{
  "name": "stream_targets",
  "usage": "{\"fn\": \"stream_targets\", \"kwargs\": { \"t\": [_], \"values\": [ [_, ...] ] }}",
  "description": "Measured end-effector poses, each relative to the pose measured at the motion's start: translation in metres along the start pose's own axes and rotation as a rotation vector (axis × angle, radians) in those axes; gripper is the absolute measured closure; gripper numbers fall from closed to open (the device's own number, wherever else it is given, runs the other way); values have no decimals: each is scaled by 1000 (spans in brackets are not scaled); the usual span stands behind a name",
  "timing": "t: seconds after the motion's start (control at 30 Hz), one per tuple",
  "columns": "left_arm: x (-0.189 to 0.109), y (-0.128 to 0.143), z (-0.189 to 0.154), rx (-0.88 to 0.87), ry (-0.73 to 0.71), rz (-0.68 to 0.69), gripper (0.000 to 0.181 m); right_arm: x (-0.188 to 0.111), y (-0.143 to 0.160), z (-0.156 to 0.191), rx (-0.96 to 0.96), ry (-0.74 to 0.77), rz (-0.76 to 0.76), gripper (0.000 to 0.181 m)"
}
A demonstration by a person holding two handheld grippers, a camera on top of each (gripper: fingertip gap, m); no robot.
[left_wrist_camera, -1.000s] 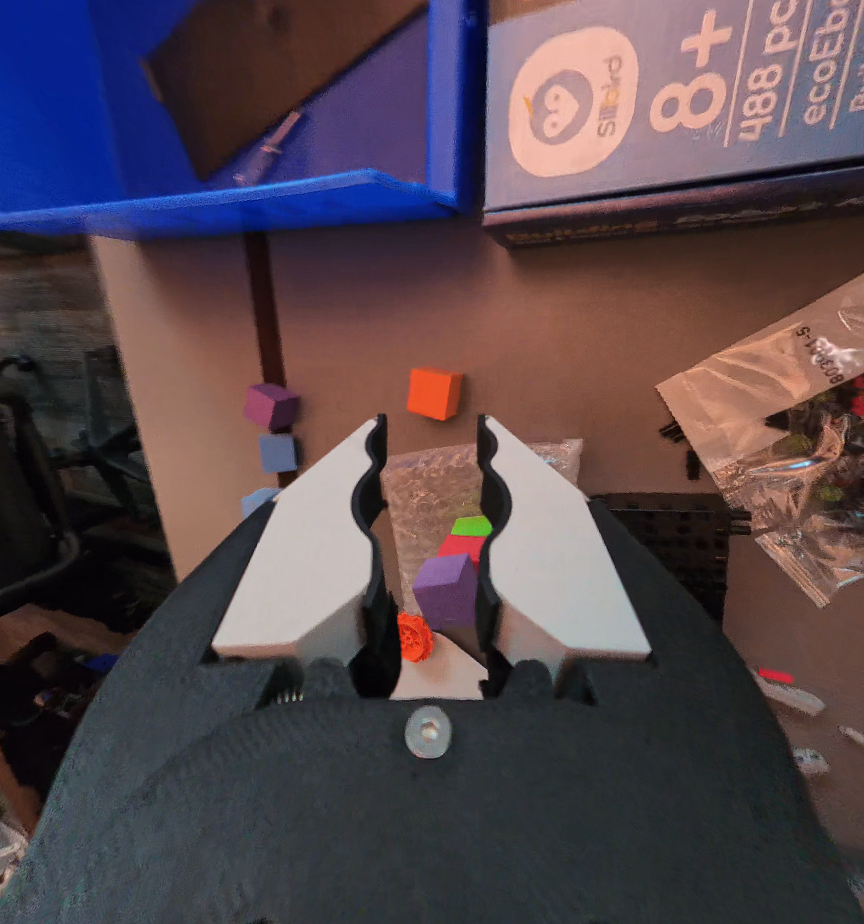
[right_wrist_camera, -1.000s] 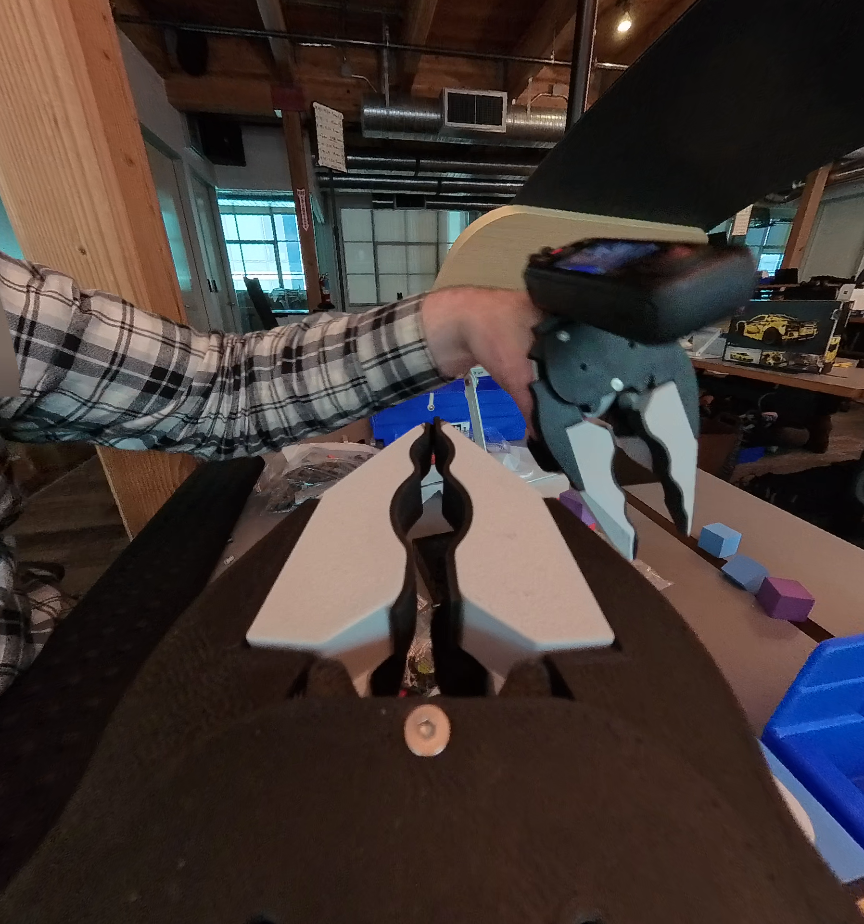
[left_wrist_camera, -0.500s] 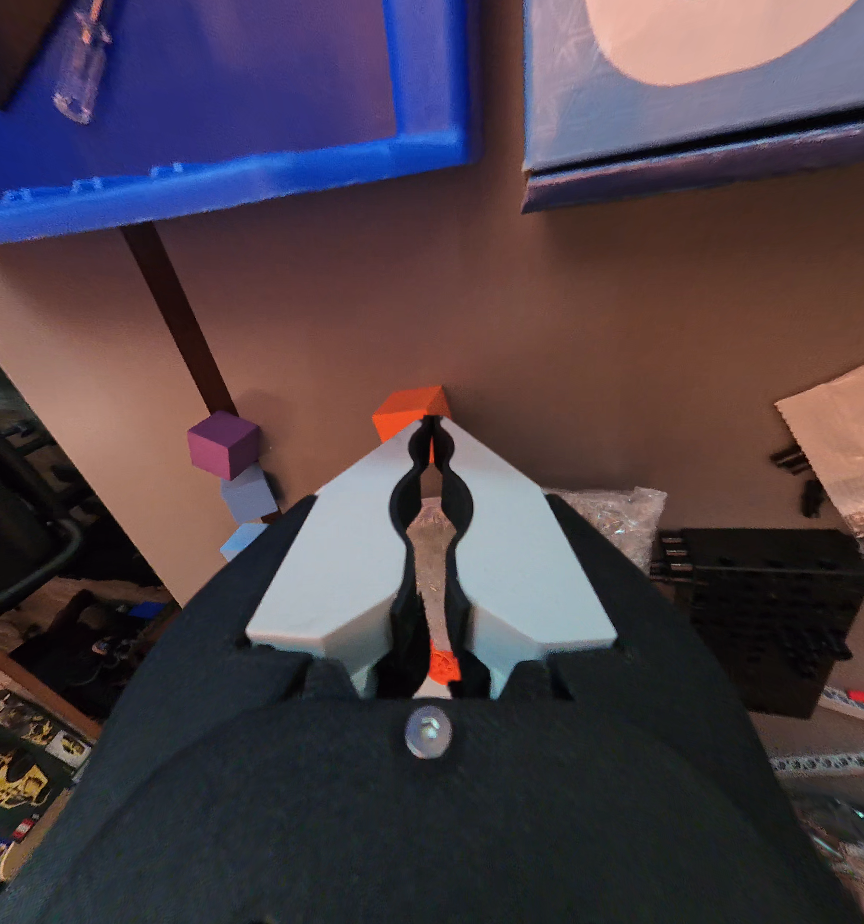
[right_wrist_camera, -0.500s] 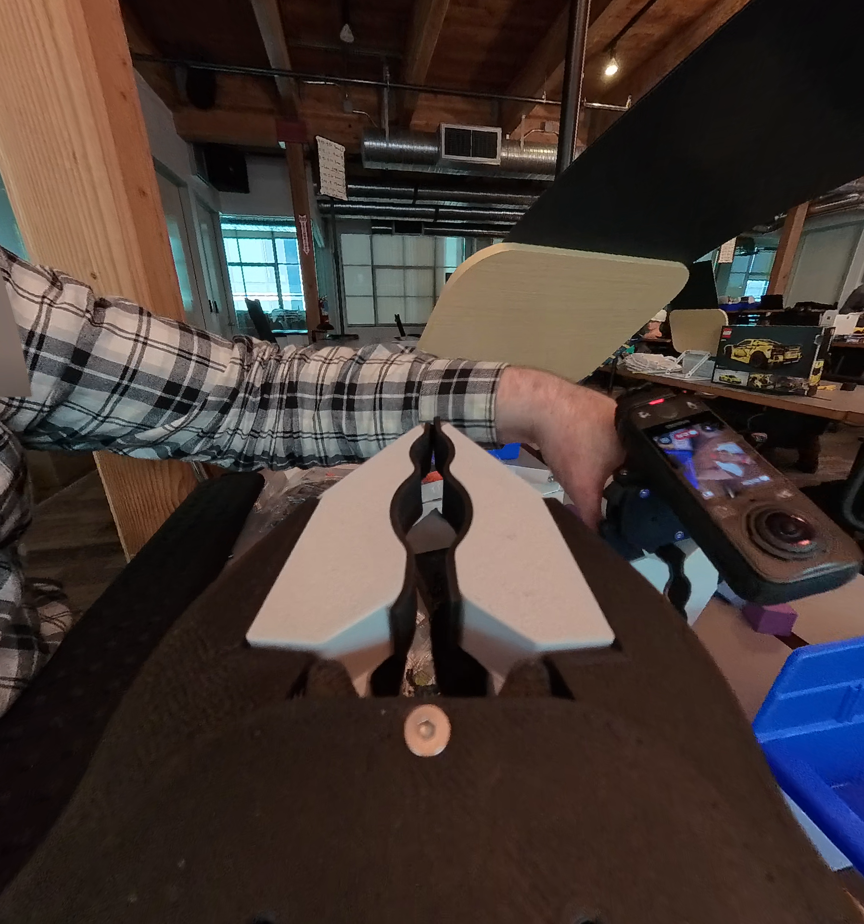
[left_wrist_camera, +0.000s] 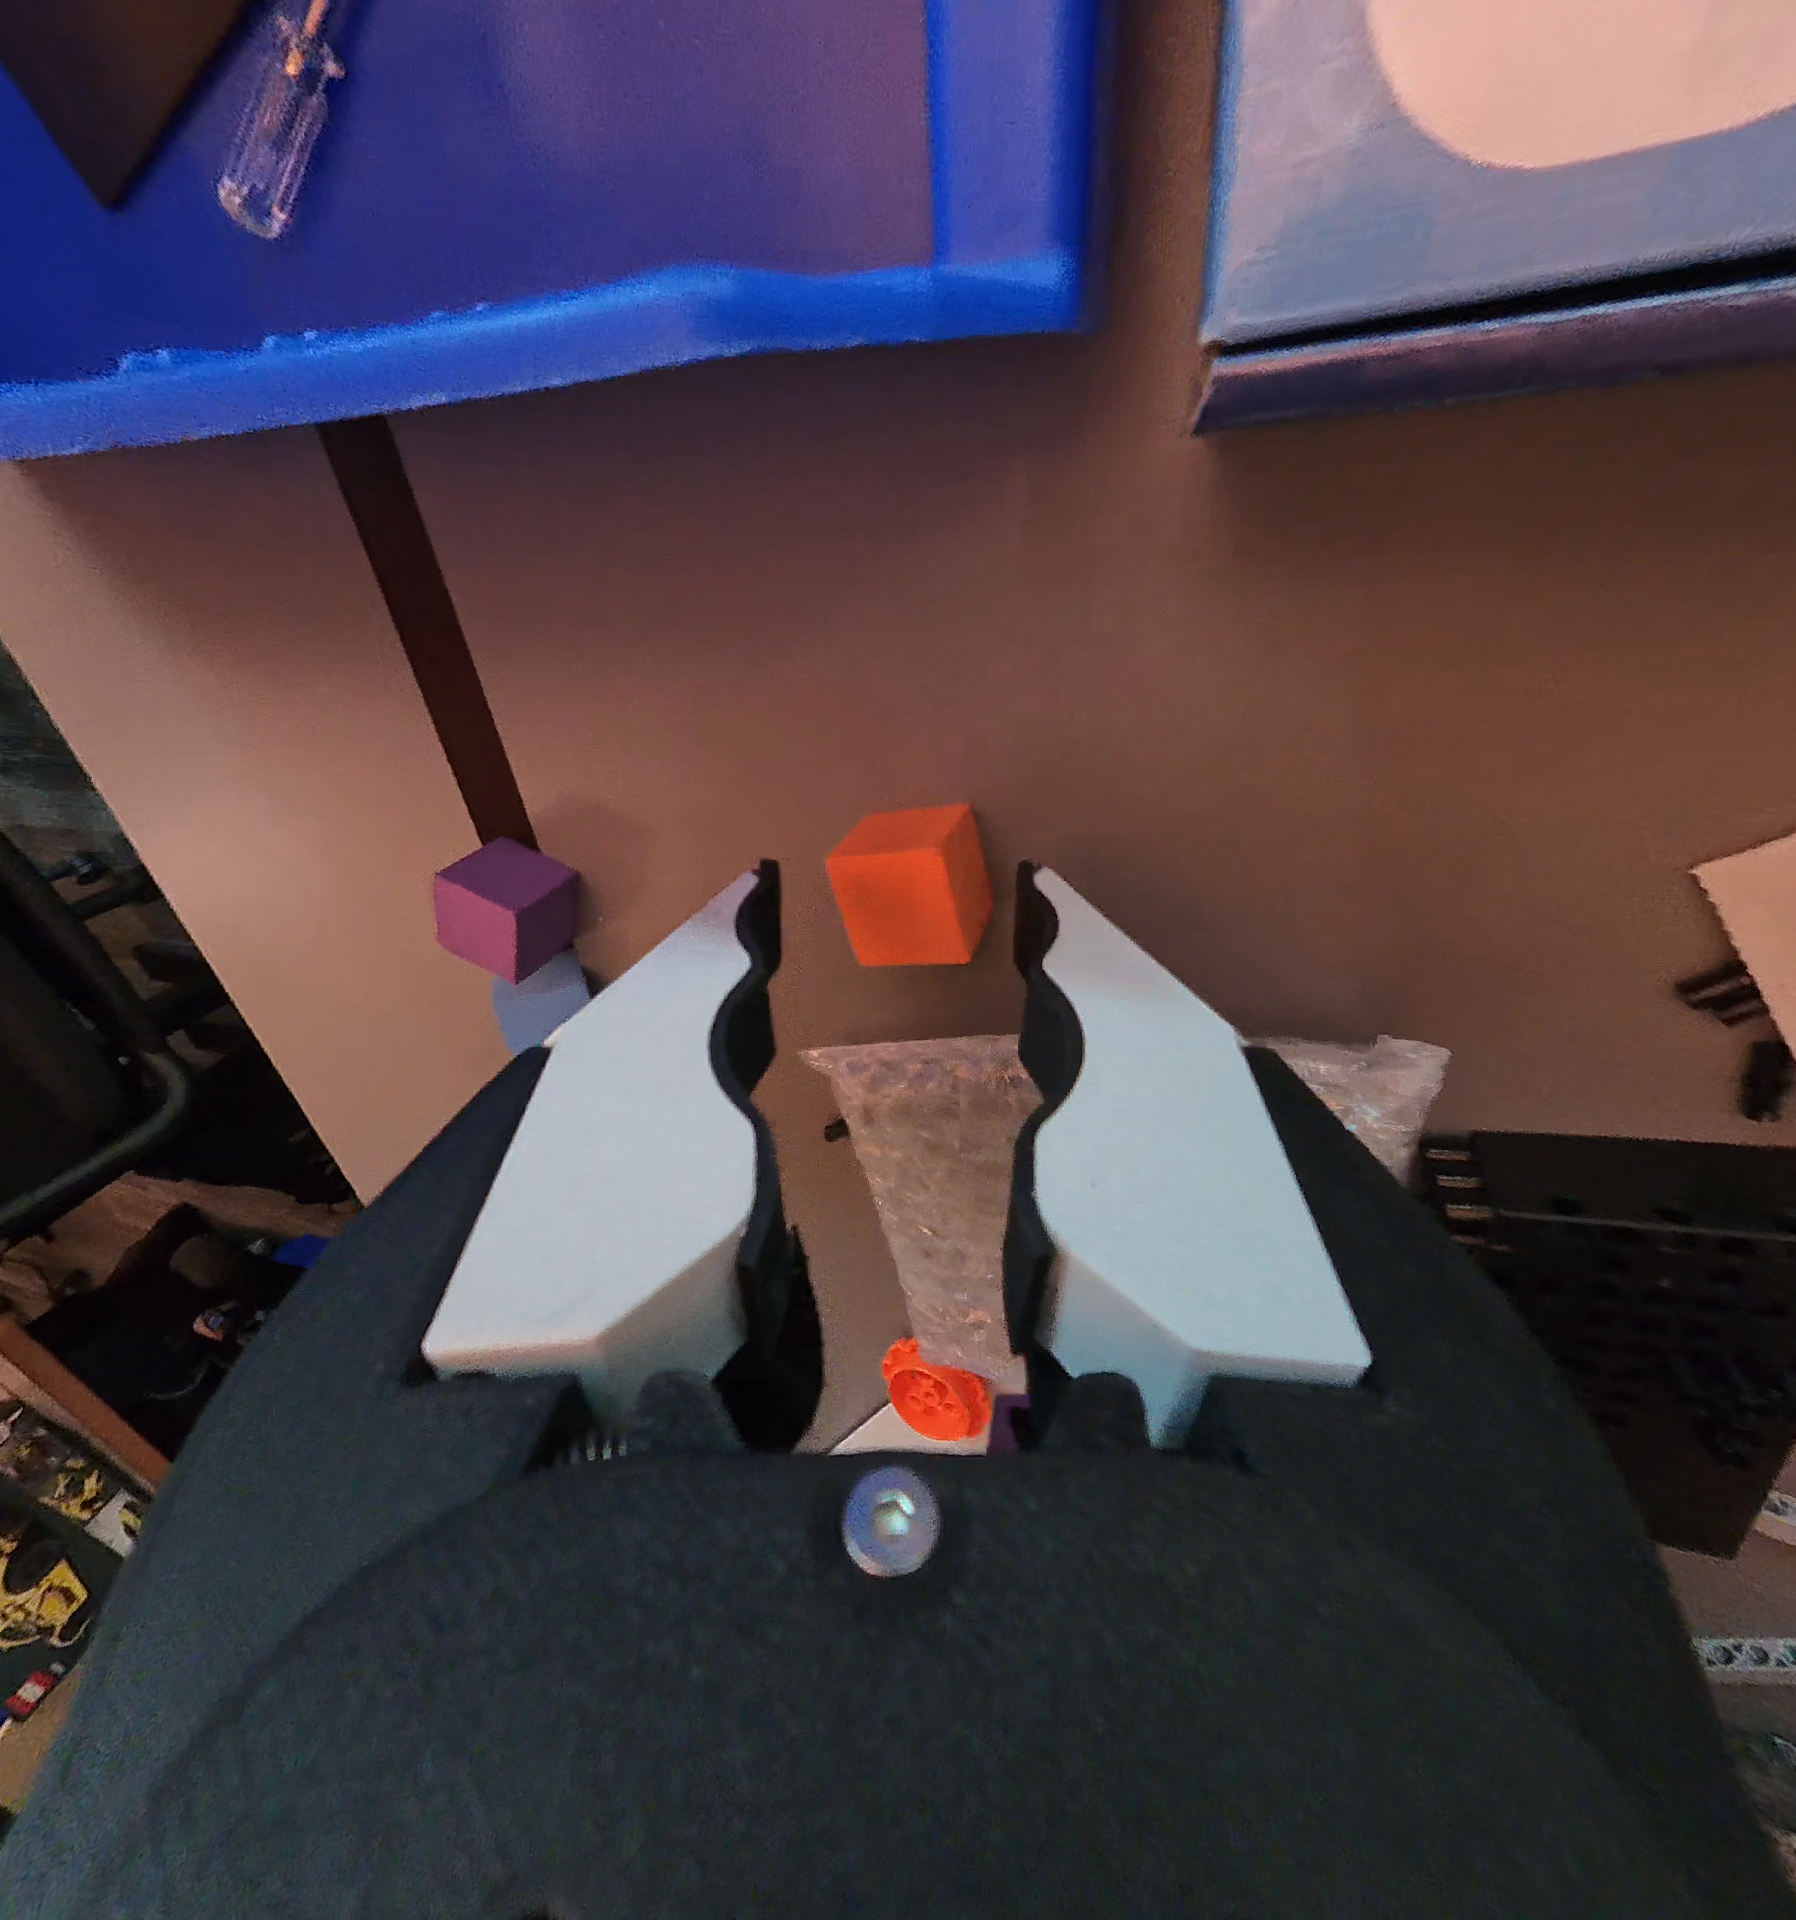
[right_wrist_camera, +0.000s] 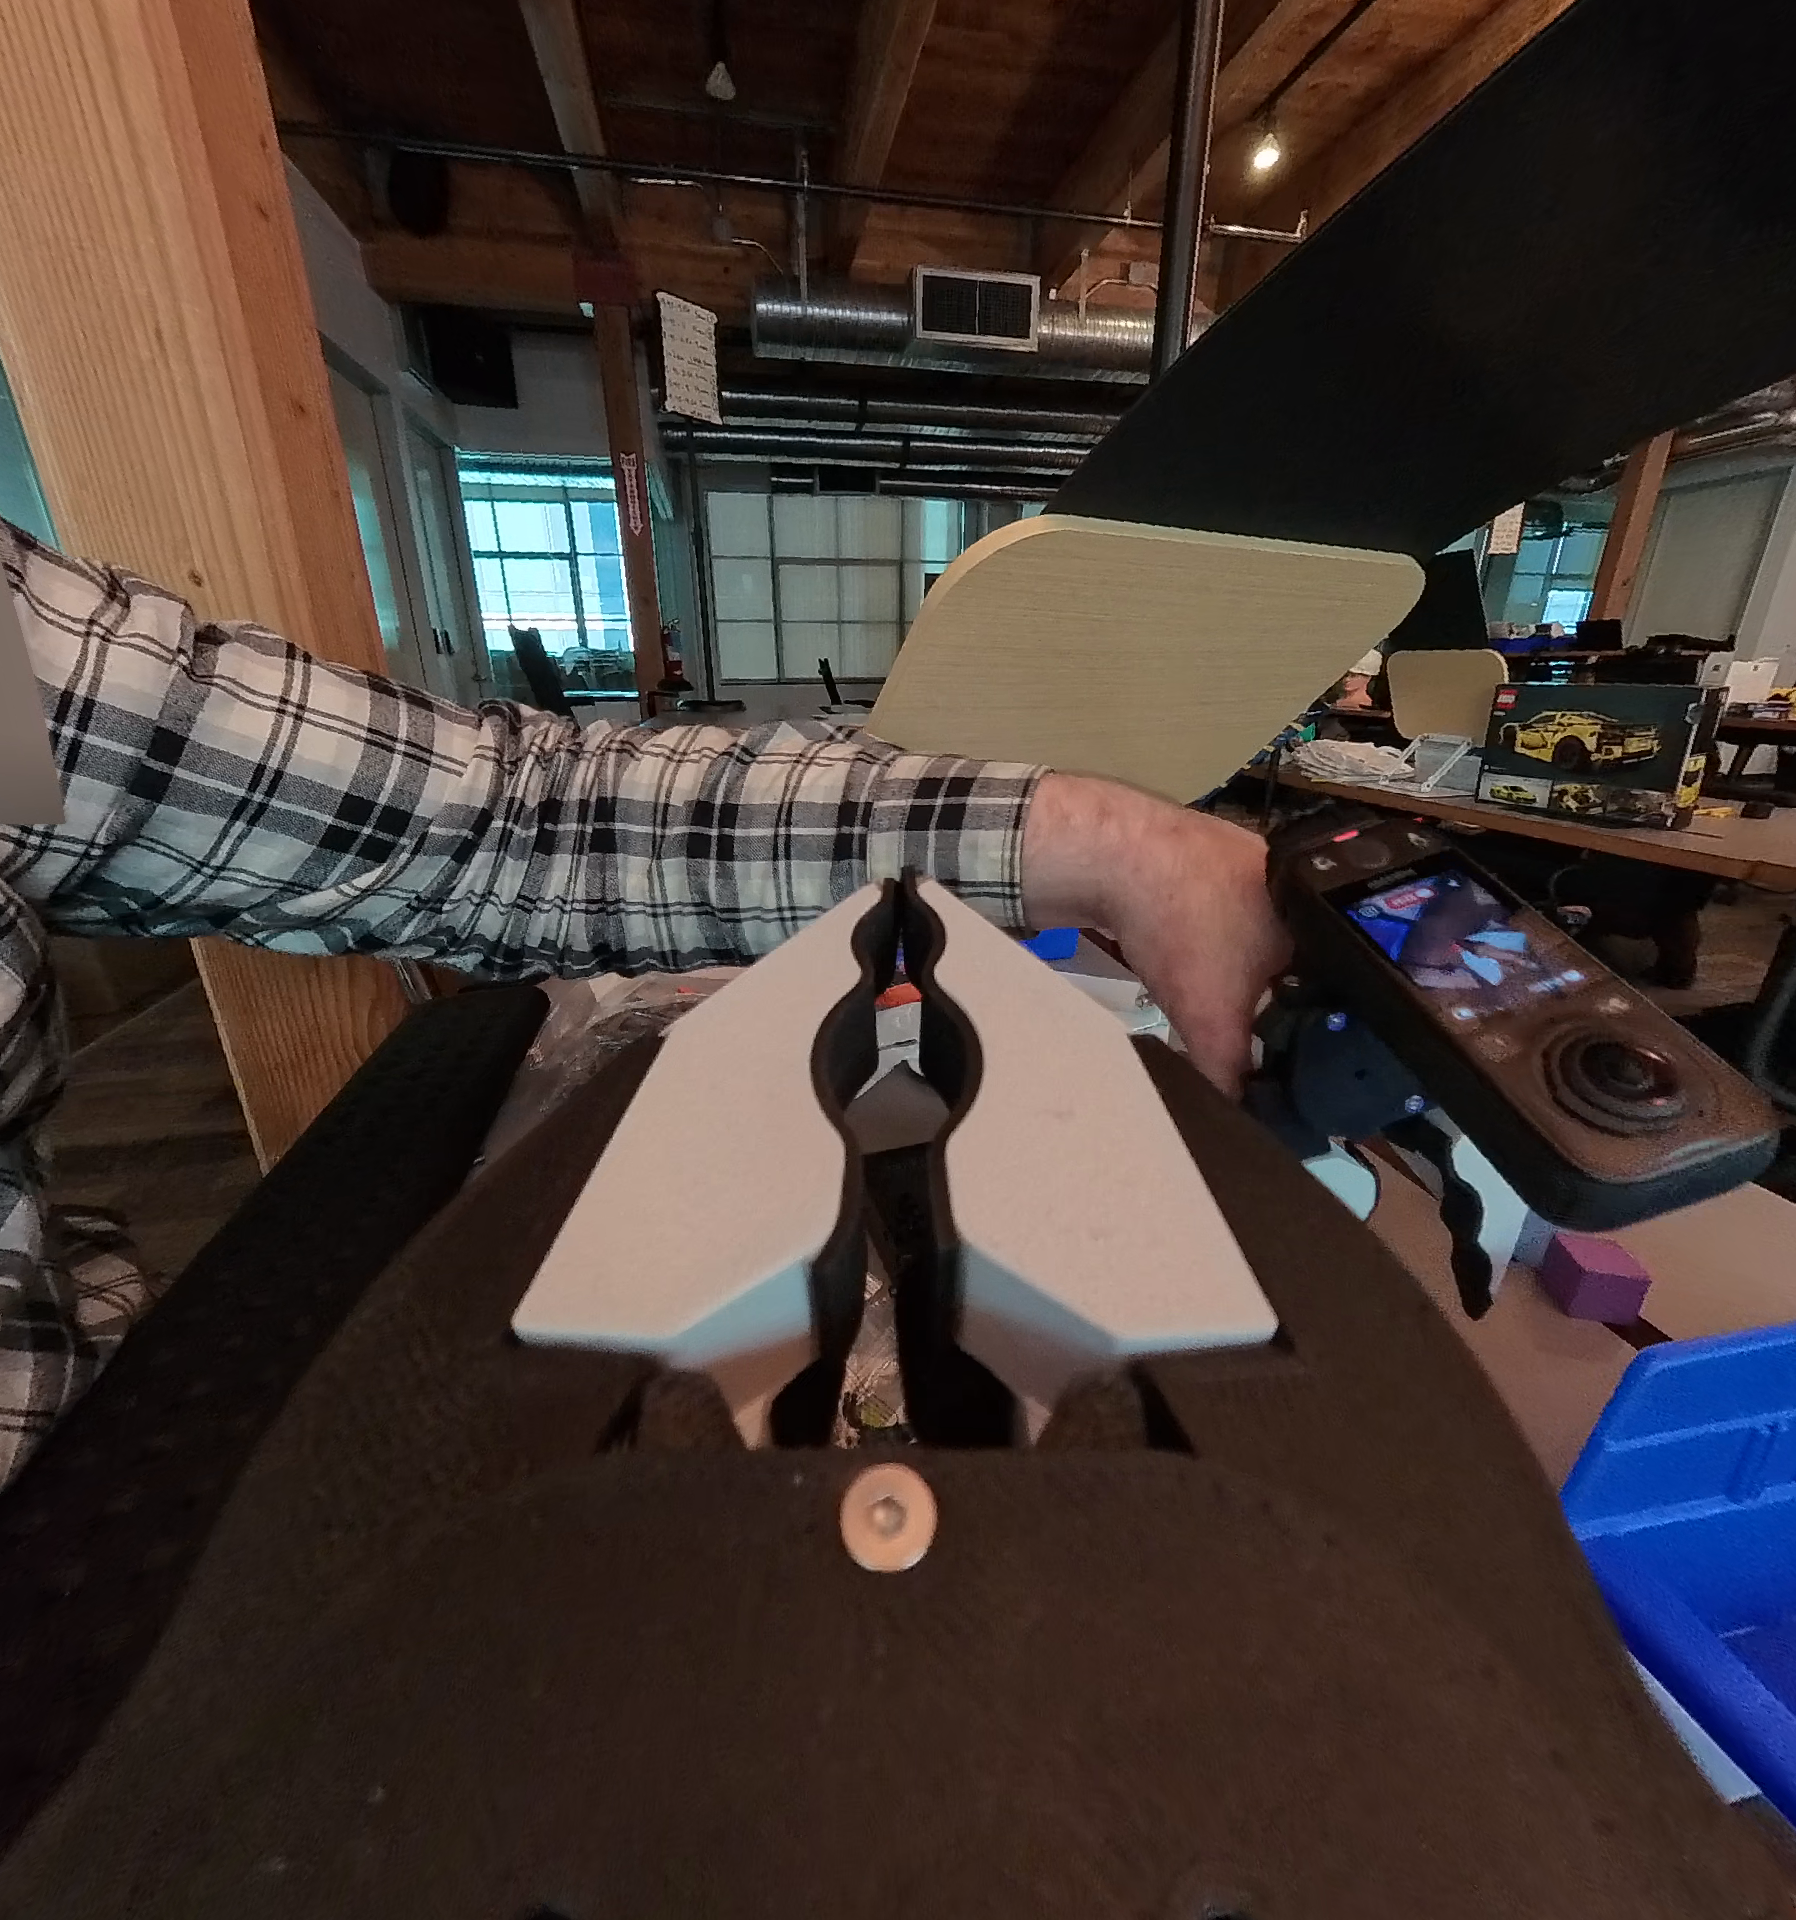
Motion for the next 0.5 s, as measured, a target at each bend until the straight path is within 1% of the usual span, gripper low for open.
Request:
{"fn": "stream_targets", "kwargs": {
  "t": [0.1, 0.13, 0.17, 0.2, 0.3, 0.4, 0.5],
  "values": [
    [11, 2, -3, -16, 66, 37, 139, 0, 0, 0, -1, -1, 2, 181],
    [15, 3, -3, -11, 75, 49, 143, 0, 0, 0, 0, -1, 1, 181],
    [18, 4, -3, -5, 68, 58, 149, 0, 0, 0, -1, -1, 0, 181],
    [20, 5, -3, -1, 68, 67, 152, 0, -1, 0, -1, 0, -1, 181],
    [19, 4, -2, 4, 67, 71, 153, -1, -2, 0, -2, 2, -7, 181],
    [6, 5, 2, -8, 36, 45, 153, -1, -3, 0, -2, 1, -11, 181],
    [-25, 3, 9, -75, -44, -60, 153, -1, -4, 1, -3, 0, -12, 181]
  ]
}}
Point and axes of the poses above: each gripper's, where its closed fingertips meet, x out along the fingers, y out of its underside, z = x × y across the jaws, the point moved 4 cm from there along -x, back along the fingers, and after that the axes turned 6 degrees about -y, right-handed, at the moved point
